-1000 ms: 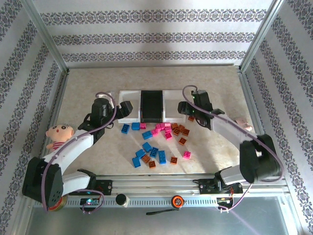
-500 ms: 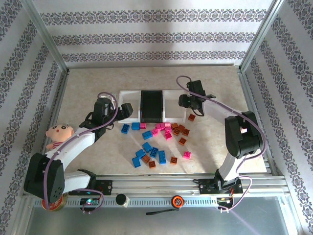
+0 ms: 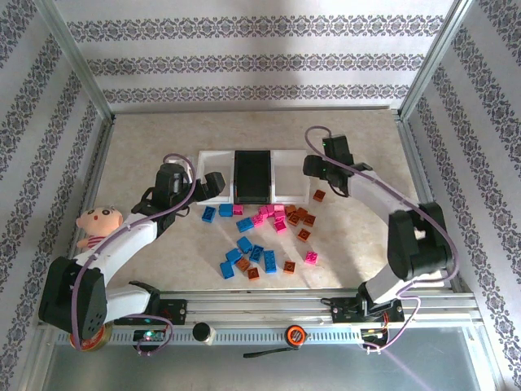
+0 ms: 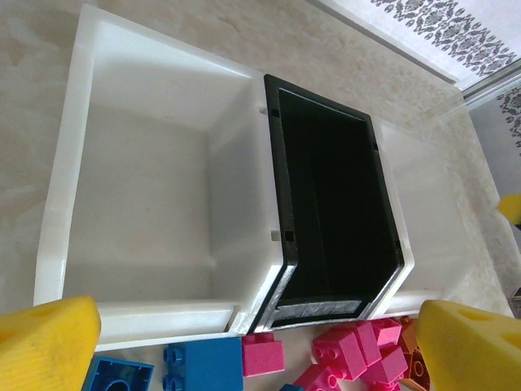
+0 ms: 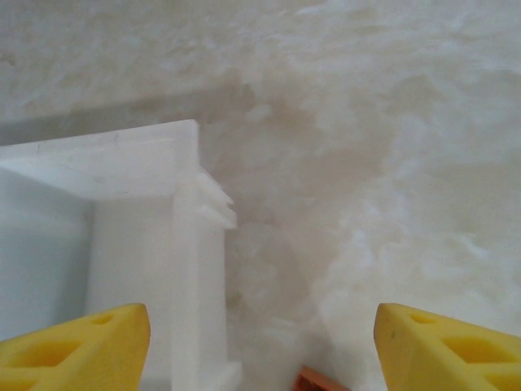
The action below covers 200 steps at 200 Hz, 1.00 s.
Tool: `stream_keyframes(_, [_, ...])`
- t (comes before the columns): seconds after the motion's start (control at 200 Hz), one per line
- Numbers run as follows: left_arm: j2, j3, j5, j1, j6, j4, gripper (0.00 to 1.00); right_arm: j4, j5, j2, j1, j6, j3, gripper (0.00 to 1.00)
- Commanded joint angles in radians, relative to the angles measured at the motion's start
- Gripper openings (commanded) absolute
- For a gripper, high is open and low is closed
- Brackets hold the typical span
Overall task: Sort the legos into containers by color
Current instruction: Move the container to the top-center of the table.
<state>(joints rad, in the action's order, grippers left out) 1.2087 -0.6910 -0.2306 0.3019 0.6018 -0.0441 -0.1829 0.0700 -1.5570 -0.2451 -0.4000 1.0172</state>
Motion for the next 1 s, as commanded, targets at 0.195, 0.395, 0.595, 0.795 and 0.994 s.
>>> stream_keyframes(0.195, [-0.036, 0.041, -0.021, 0.008, -0.004, 0.002, 1.0, 0.035, 0.011, 0.096, 0.069, -0.127, -0.2, 0.75])
stream_keyframes(0.395, [-0.05, 0.055, -0.016, 0.007, -0.008, 0.014, 1.0, 0.062, -0.042, -0.024, 0.075, -0.189, -0.169, 0.74])
stream_keyframes(0.595, [-0.08, 0.062, 0.168, -0.002, -0.019, 0.097, 0.93, 0.178, 0.006, 0.046, -0.005, -0.151, -0.233, 0.76])
stream_keyframes(0.795, [-0.011, 0.051, 0.082, -0.038, 0.008, -0.004, 0.83, 0.287, 0.019, 0.153, -0.025, -0.141, -0.307, 0.76])
stream_keyframes(0.994, [0.035, 0.06, 0.027, -0.037, 0.029, -0.062, 0.84, 0.265, -0.107, 0.065, -0.036, -0.102, -0.217, 0.75])
